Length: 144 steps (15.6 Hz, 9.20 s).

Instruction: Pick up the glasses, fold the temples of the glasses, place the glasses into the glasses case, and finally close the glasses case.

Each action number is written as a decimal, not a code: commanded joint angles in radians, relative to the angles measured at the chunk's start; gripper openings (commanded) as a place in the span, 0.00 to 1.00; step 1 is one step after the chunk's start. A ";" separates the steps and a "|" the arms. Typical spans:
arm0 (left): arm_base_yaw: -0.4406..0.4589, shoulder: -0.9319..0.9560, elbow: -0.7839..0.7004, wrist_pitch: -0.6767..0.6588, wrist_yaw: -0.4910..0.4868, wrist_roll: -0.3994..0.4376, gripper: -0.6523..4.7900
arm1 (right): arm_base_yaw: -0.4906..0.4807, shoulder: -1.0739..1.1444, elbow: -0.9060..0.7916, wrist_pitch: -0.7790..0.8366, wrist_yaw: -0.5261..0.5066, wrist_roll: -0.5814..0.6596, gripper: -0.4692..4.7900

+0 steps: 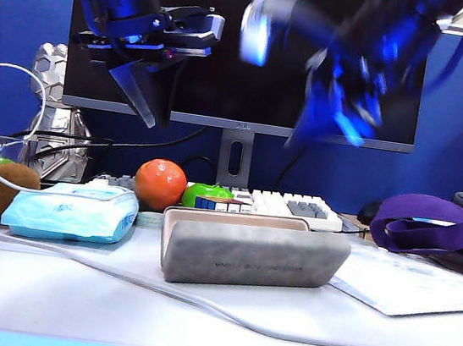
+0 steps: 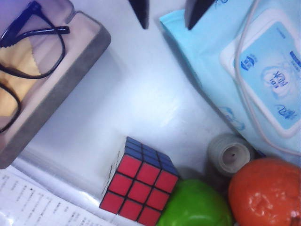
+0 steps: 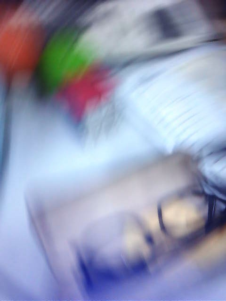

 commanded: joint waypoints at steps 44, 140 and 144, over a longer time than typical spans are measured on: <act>-0.005 0.290 0.002 0.256 0.559 0.211 0.11 | -0.181 0.114 -0.126 -0.101 -0.343 1.349 0.08; -0.095 -1.225 -1.221 0.735 0.250 -0.206 0.11 | -0.361 -1.265 -0.925 0.054 -0.077 1.026 0.09; -0.092 -1.243 -1.279 0.752 0.218 -0.193 0.11 | -0.361 -1.265 -0.925 0.054 -0.077 1.026 0.09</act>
